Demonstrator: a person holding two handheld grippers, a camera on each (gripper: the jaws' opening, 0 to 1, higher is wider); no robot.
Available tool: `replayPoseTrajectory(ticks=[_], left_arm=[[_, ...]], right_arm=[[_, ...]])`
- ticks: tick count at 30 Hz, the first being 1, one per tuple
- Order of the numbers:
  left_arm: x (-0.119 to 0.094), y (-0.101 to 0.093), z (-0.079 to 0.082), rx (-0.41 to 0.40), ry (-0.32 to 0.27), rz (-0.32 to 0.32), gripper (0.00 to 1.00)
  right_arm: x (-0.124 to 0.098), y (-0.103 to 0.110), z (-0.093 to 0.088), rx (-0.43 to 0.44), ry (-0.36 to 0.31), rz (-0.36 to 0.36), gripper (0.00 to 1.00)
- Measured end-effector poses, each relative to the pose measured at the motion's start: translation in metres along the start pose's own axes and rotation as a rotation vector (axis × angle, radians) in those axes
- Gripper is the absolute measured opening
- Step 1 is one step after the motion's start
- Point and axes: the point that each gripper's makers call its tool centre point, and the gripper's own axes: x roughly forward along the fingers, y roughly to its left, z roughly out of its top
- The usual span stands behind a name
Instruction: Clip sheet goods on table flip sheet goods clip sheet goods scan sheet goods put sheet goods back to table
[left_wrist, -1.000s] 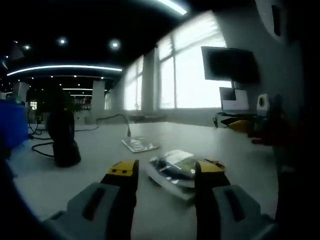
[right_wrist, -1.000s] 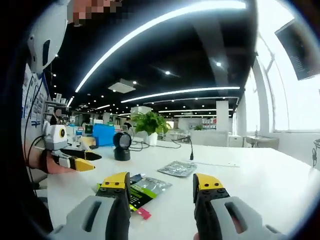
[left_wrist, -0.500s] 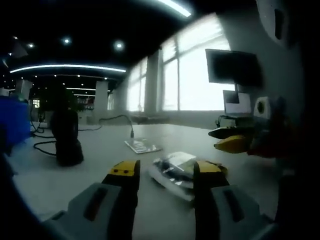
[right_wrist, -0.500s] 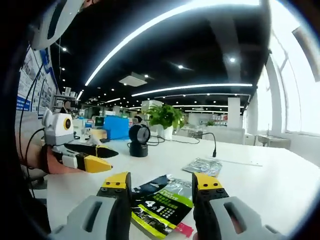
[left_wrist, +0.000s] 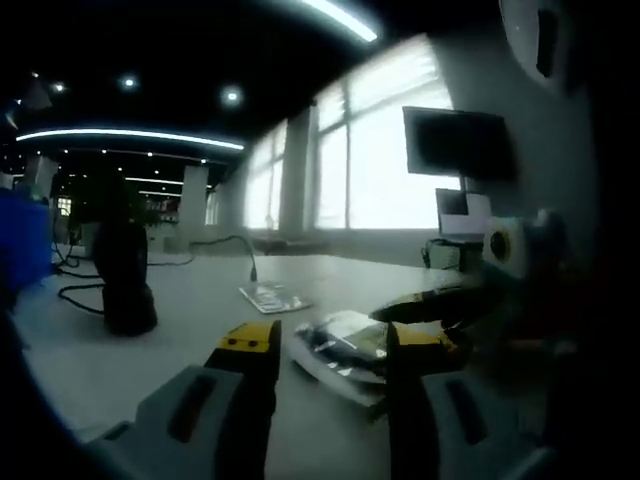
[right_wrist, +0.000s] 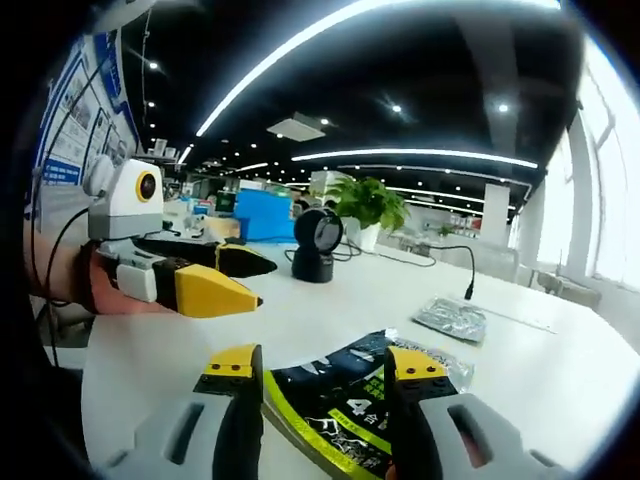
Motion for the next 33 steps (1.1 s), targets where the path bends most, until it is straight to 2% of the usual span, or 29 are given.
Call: replayPoseTrajectory(ticks=[5, 14, 16, 18, 19, 21, 26, 33], left_arm=[[0.0, -0.002, 0.001, -0.006, -0.007, -0.009, 0.35], [-0.001, 0.002, 0.004, -0.023, -0.024, -0.001, 0.35], [-0.002, 0.002, 0.004, -0.023, -0.025, -0.001, 0.35], [-0.002, 0.002, 0.004, -0.022, -0.024, -0.002, 0.35], [-0.001, 0.002, 0.003, -0.02, -0.022, -0.001, 0.35], [-0.001, 0.002, 0.003, -0.02, -0.021, -0.001, 0.35], [-0.001, 0.002, 0.004, -0.018, -0.023, 0.003, 0.34], [-0.001, 0.004, 0.004, -0.029, -0.024, 0.003, 0.34]], right_arm=[[0.007, 0.009, -0.004, -0.055, 0.026, 0.019, 0.43], [0.014, 0.016, -0.013, -0.067, 0.07, 0.032, 0.36], [0.015, 0.015, -0.019, -0.069, 0.097, 0.021, 0.33], [0.014, 0.015, -0.023, -0.053, 0.113, 0.017, 0.29], [0.013, 0.019, -0.027, -0.002, 0.127, 0.023, 0.26], [0.012, 0.022, -0.031, 0.029, 0.136, 0.028, 0.22], [0.012, 0.022, -0.032, 0.037, 0.151, 0.01, 0.19], [0.012, 0.026, -0.034, 0.058, 0.163, 0.003, 0.11]])
